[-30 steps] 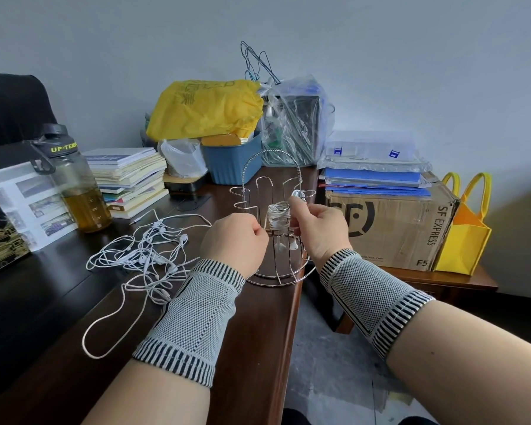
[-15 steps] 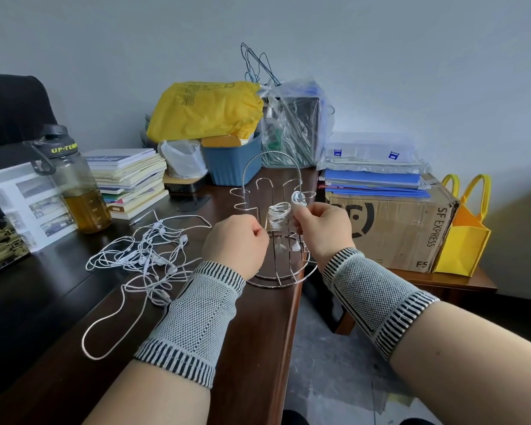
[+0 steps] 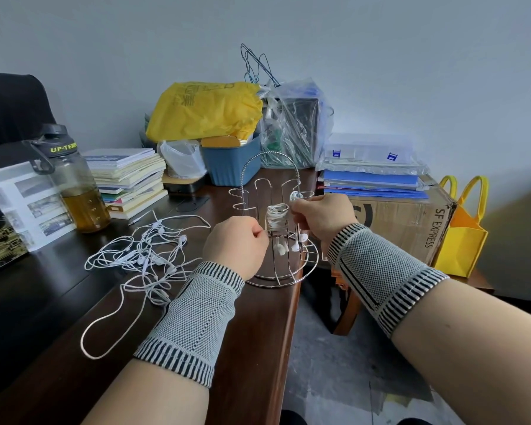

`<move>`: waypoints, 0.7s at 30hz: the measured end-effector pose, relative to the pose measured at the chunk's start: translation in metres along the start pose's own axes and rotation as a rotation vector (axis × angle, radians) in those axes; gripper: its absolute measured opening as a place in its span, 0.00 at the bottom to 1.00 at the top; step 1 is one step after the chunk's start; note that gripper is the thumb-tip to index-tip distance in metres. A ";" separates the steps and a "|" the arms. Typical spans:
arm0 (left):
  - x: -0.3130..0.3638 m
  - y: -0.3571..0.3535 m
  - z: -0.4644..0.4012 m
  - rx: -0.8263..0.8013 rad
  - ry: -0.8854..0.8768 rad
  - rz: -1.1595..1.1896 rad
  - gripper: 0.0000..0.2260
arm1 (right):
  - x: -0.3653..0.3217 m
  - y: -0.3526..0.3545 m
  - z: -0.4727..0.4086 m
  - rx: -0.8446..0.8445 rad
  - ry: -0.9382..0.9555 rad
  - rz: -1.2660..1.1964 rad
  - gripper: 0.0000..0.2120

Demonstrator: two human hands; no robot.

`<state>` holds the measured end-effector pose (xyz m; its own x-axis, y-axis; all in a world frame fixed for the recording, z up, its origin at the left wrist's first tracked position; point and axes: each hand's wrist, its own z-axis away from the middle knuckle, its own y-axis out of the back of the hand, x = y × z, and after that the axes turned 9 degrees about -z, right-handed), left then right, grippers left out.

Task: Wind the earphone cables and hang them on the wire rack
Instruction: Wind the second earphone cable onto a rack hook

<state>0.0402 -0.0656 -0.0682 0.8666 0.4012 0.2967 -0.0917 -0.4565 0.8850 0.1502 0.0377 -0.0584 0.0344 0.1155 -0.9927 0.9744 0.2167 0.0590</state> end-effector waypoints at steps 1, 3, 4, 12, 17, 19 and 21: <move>-0.001 0.000 0.000 0.005 -0.001 0.007 0.11 | 0.001 0.000 0.003 0.000 -0.014 -0.035 0.12; -0.001 0.000 -0.001 0.003 -0.004 0.019 0.11 | 0.004 -0.002 0.009 0.006 -0.037 -0.115 0.09; -0.002 0.000 -0.001 -0.007 -0.003 0.020 0.11 | 0.005 -0.002 0.012 0.011 -0.040 -0.145 0.08; -0.003 -0.002 -0.002 -0.049 0.003 0.026 0.11 | 0.013 -0.008 0.018 0.037 0.028 -0.266 0.05; -0.004 -0.003 -0.003 -0.058 -0.007 0.025 0.10 | 0.020 -0.008 0.026 0.087 0.388 -0.030 0.06; -0.005 -0.004 -0.004 -0.059 -0.007 0.027 0.10 | 0.022 -0.009 0.027 0.054 0.439 0.024 0.07; -0.005 -0.004 -0.004 -0.057 -0.004 0.026 0.10 | 0.022 -0.008 0.026 0.036 0.385 0.011 0.07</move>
<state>0.0341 -0.0626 -0.0717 0.8656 0.3864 0.3186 -0.1421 -0.4204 0.8961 0.1485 0.0137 -0.0834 -0.0340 0.4743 -0.8797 0.9819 0.1800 0.0591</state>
